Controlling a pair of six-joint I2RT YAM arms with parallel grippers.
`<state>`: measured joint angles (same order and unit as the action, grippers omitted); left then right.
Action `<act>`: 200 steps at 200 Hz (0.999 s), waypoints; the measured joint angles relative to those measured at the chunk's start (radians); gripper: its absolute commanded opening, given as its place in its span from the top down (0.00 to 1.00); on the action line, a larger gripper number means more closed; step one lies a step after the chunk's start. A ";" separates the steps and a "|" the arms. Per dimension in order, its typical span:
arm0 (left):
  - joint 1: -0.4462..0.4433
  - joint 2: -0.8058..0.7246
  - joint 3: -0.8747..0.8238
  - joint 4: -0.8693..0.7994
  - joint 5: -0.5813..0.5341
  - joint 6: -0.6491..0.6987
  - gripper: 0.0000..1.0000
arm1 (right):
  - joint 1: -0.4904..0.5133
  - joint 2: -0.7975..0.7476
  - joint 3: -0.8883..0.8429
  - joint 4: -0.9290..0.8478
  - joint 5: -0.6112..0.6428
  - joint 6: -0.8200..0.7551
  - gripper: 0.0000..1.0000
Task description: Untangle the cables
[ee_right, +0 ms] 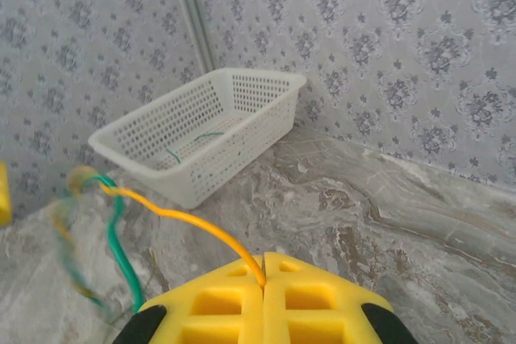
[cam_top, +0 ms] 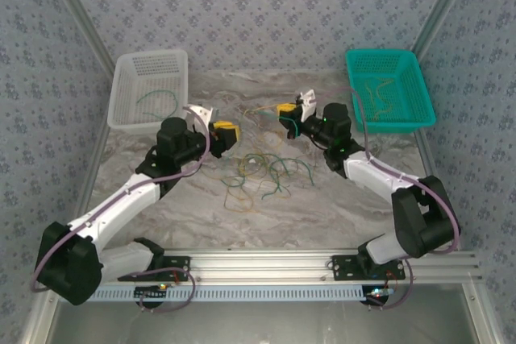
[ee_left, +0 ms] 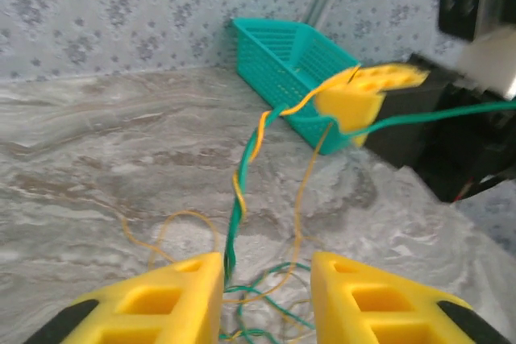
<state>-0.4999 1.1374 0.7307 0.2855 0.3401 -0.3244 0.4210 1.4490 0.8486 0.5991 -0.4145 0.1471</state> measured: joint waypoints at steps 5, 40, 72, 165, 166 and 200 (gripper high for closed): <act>0.002 -0.003 -0.006 0.005 -0.012 -0.001 0.63 | 0.000 -0.003 0.013 -0.014 0.001 0.014 1.00; 0.018 -0.020 -0.039 0.026 -0.076 -0.019 0.43 | -0.005 -0.055 0.051 -0.098 0.026 0.103 1.00; 0.038 -0.058 -0.092 0.060 -0.106 -0.029 0.31 | -0.023 -0.083 0.087 -0.175 0.037 0.154 1.00; 0.024 -0.090 -0.101 0.051 -0.024 0.059 0.27 | -0.016 -0.137 0.178 -0.359 0.039 0.160 1.00; 0.023 -0.091 -0.101 0.051 -0.023 0.060 0.27 | -0.015 -0.138 0.178 -0.361 0.039 0.159 1.00; -0.020 -0.198 -0.102 0.064 0.014 0.129 0.28 | 0.018 -0.139 0.188 -0.428 0.080 0.151 1.00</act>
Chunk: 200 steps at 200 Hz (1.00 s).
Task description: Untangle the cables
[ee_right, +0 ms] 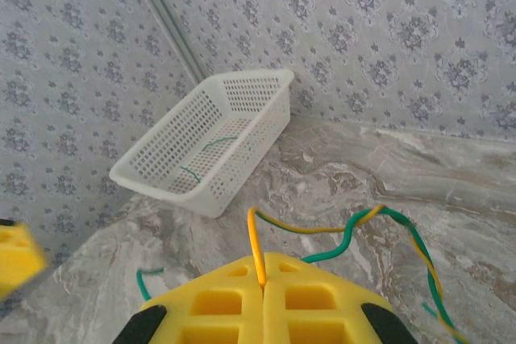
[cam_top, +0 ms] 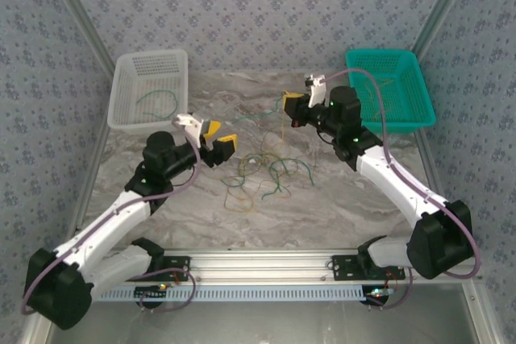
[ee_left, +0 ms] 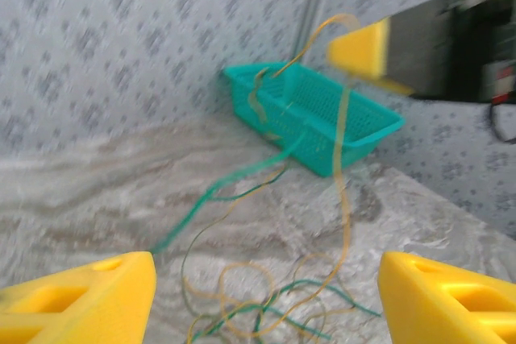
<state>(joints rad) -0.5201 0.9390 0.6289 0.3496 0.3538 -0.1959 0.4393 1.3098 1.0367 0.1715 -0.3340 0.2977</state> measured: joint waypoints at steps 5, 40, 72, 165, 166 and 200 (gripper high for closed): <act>-0.009 -0.022 0.000 0.007 0.003 0.011 0.29 | 0.003 -0.001 0.002 -0.009 0.006 -0.002 1.00; -0.058 -0.108 0.010 0.050 -0.013 0.082 0.06 | 0.019 -0.007 0.004 -0.036 0.032 -0.010 1.00; -0.071 0.076 0.244 -0.102 -0.051 0.164 0.03 | 0.054 -0.012 0.004 -0.038 0.059 -0.029 1.00; -0.118 0.456 0.409 -0.190 -0.003 0.207 0.20 | 0.074 -0.019 0.010 -0.042 0.088 -0.032 1.00; -0.118 0.457 0.409 -0.190 -0.002 0.207 0.21 | 0.074 -0.019 0.010 -0.042 0.088 -0.032 1.00; -0.117 0.487 0.411 -0.193 -0.031 0.239 0.78 | 0.077 -0.031 0.010 -0.042 0.096 -0.032 1.00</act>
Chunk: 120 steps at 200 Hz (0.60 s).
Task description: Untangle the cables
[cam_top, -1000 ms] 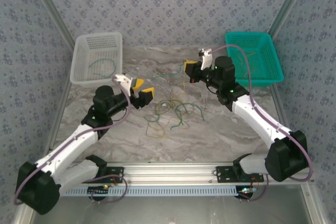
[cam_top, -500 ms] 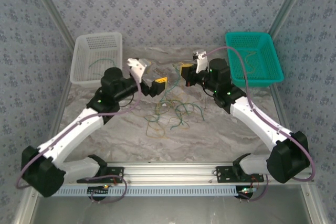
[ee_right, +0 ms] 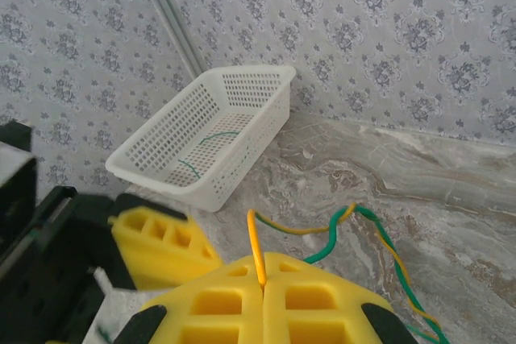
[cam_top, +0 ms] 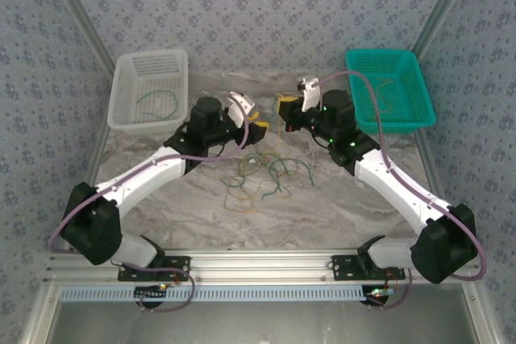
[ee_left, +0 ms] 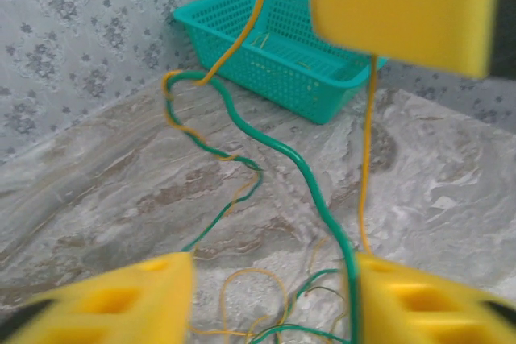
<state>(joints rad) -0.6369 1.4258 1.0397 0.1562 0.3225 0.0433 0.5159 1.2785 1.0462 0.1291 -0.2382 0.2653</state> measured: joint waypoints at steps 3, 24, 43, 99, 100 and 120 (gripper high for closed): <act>0.000 0.000 0.000 0.000 -0.005 0.001 0.80 | 0.000 -0.001 0.000 0.000 0.001 0.000 1.00; 0.008 -0.008 -0.010 0.008 -0.037 0.011 0.92 | -0.005 -0.017 0.000 -0.009 0.016 0.000 1.00; 0.031 -0.035 -0.048 0.013 -0.073 0.013 0.97 | -0.018 -0.033 0.000 -0.022 0.019 0.000 1.00; 0.121 -0.179 -0.175 0.024 -0.160 0.003 1.00 | -0.084 -0.070 -0.005 -0.064 0.026 0.005 1.00; 0.122 -0.182 -0.177 0.024 -0.161 0.002 1.00 | -0.086 -0.072 -0.005 -0.064 0.026 0.005 1.00; 0.147 -0.222 -0.196 0.025 -0.185 -0.004 1.00 | -0.110 -0.096 -0.016 -0.076 0.026 0.008 1.00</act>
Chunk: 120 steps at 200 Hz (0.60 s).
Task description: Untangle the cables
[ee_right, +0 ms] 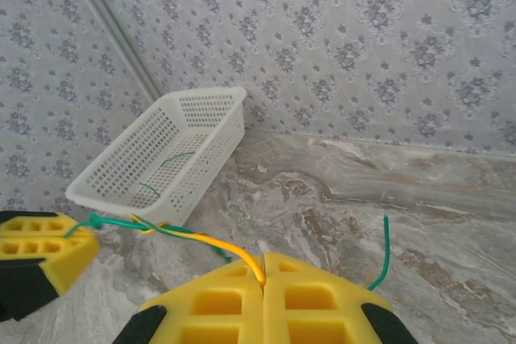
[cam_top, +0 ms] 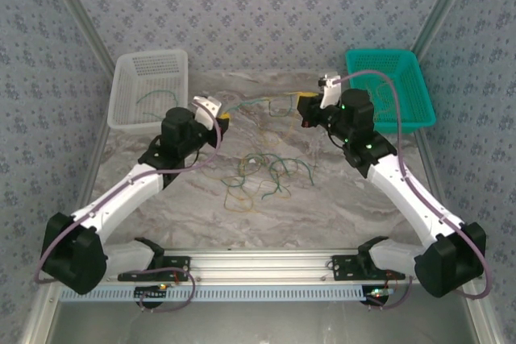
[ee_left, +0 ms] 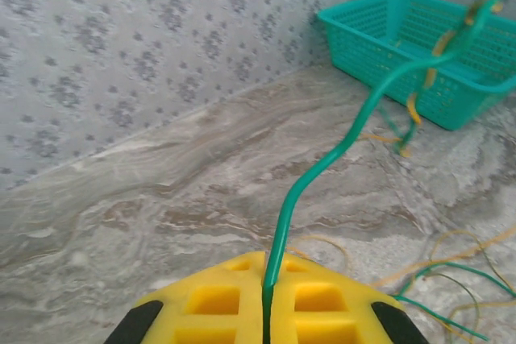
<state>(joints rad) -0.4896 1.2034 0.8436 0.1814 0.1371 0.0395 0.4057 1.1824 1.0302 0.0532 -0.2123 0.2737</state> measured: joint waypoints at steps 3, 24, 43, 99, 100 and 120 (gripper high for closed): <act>0.003 -0.005 -0.002 0.000 -0.003 -0.001 1.00 | -0.003 -0.003 -0.001 -0.002 0.000 0.000 1.00; 0.028 -0.038 -0.018 0.001 -0.026 -0.006 1.00 | -0.024 -0.018 -0.006 -0.017 0.000 0.000 1.00; 0.046 -0.068 -0.042 0.002 -0.043 -0.007 1.00 | -0.044 -0.029 -0.016 -0.023 0.000 0.000 1.00; 0.098 -0.135 -0.095 0.002 -0.109 -0.028 1.00 | -0.108 -0.079 -0.053 -0.040 0.000 0.004 1.00; 0.099 -0.135 -0.096 0.002 -0.109 -0.030 1.00 | -0.110 -0.080 -0.053 -0.040 0.000 0.004 1.00; 0.130 -0.150 -0.114 0.002 -0.138 -0.050 1.00 | -0.136 -0.096 -0.053 -0.048 0.002 0.007 1.00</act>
<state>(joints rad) -0.3592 1.0534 0.7300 0.1829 -0.0006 -0.0101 0.2699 1.0866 0.9775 0.0055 -0.2104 0.2810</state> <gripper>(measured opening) 0.066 0.067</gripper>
